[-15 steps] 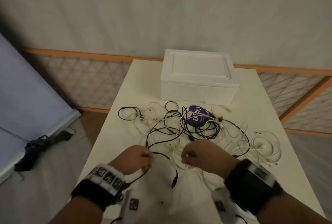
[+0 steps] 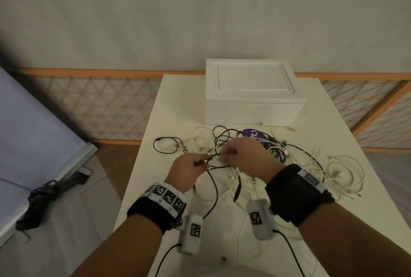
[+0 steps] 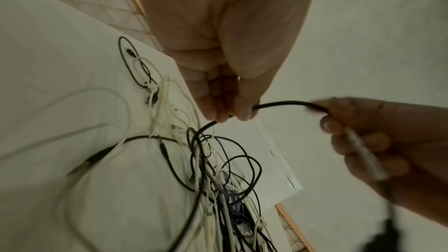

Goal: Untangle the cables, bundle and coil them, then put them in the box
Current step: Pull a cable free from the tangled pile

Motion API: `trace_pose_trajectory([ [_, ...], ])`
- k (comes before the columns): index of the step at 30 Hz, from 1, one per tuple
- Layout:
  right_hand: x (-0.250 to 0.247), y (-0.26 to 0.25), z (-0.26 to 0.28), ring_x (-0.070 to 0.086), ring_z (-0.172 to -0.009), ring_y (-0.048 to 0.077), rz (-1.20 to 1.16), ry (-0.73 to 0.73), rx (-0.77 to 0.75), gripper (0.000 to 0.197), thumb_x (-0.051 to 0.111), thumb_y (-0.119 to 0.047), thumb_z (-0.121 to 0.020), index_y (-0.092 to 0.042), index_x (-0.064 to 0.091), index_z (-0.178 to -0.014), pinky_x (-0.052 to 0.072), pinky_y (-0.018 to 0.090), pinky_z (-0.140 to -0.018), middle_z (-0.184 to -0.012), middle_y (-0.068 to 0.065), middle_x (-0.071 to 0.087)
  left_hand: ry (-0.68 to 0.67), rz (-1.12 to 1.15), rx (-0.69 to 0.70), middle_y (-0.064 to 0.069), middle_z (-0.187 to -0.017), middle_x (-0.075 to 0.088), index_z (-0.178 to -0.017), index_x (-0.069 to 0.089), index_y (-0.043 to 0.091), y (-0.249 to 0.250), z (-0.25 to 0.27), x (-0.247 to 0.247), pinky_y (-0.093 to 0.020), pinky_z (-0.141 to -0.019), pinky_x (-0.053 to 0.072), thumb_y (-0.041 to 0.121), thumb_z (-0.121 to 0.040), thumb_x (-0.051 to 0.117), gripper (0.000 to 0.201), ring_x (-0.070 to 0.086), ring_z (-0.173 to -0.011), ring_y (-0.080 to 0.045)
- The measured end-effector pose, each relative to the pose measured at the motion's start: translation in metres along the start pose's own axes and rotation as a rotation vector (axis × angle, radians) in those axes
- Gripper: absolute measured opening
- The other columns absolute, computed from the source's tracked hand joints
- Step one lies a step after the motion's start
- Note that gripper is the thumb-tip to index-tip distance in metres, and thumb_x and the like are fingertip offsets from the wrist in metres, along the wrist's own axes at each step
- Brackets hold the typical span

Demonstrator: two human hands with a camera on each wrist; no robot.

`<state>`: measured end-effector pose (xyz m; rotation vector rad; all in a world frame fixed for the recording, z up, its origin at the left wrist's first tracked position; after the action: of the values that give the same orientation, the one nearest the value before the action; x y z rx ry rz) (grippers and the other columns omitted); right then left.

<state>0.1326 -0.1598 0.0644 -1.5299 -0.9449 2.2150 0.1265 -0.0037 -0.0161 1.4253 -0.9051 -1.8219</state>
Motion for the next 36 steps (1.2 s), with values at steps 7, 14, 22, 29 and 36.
trace_pose_trajectory([
  [7, -0.033, 0.014, -0.011, 0.065, -0.078, 0.014, -0.709, -0.001, 0.011, 0.024, 0.053, 0.001, -0.092, -0.008, 0.069, -0.107, 0.053, 0.025, -0.07, -0.092, 0.005, 0.071, 0.236, 0.013, 0.342, 0.005, -0.12, 0.053, -0.135, 0.046, 0.031, 0.044, -0.002, -0.009, -0.021, -0.099, 0.043, 0.022, -0.079, 0.076, 0.064, 0.054, -0.111, -0.01],
  [14, -0.022, 0.003, -0.025, 0.057, -0.083, 0.001, -0.21, 0.174, -0.285, 0.004, 0.072, -0.01, -0.08, -0.011, 0.067, -0.08, 0.043, 0.018, -0.077, -0.087, -0.002, 0.063, 0.231, 0.454, 0.416, 0.001, -0.113, 0.067, -0.102, 0.067, 0.013, 0.095, -0.001, -0.008, -0.031, -0.098, 0.047, 0.036, -0.096, 0.047, 0.031, 0.06, -0.109, -0.008],
  [22, 0.023, 0.021, -0.044, 0.058, -0.092, 0.022, 0.174, -0.015, -0.181, 0.02, 0.056, -0.027, -0.093, -0.011, 0.065, -0.099, 0.04, 0.028, -0.078, -0.097, 0.007, 0.065, 0.331, 1.097, 0.287, 0.006, -0.054, 0.035, -0.068, 0.044, 0.015, 0.12, -0.003, -0.073, -0.024, -0.052, 0.041, 0.034, -0.101, 0.035, 0.039, 0.034, -0.048, -0.01],
  [29, 0.0, 0.029, -0.04, 0.059, -0.079, 0.018, -0.094, 0.172, -0.073, 0.014, 0.057, -0.023, -0.092, -0.011, 0.064, -0.09, 0.046, 0.029, -0.074, -0.084, 0.005, 0.065, 0.233, -0.145, 0.211, 0.014, -0.06, 0.051, -0.074, 0.052, 0.027, 0.079, -0.016, -0.085, -0.024, -0.054, 0.036, 0.036, -0.092, 0.06, 0.021, 0.045, -0.049, 0.0],
  [36, -0.02, -0.004, -0.036, 0.064, -0.067, 0.022, -0.432, 0.317, -0.159, 0.012, 0.06, -0.014, -0.089, -0.019, 0.062, -0.078, 0.055, 0.041, -0.067, -0.07, 0.003, 0.066, 0.005, 0.401, 0.056, 0.006, -0.079, 0.068, -0.097, 0.068, 0.027, 0.062, -0.014, -0.006, -0.03, -0.06, 0.047, 0.039, -0.087, 0.066, 0.016, 0.06, -0.065, -0.017],
])
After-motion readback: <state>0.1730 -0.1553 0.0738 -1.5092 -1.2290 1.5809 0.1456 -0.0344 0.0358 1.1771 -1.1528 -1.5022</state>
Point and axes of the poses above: each hand's wrist, its own z-axis away from the middle knuckle, its own x-axis out of the palm, y = z × x, the point moved 6 cm from there along -z, towards the middle knuckle
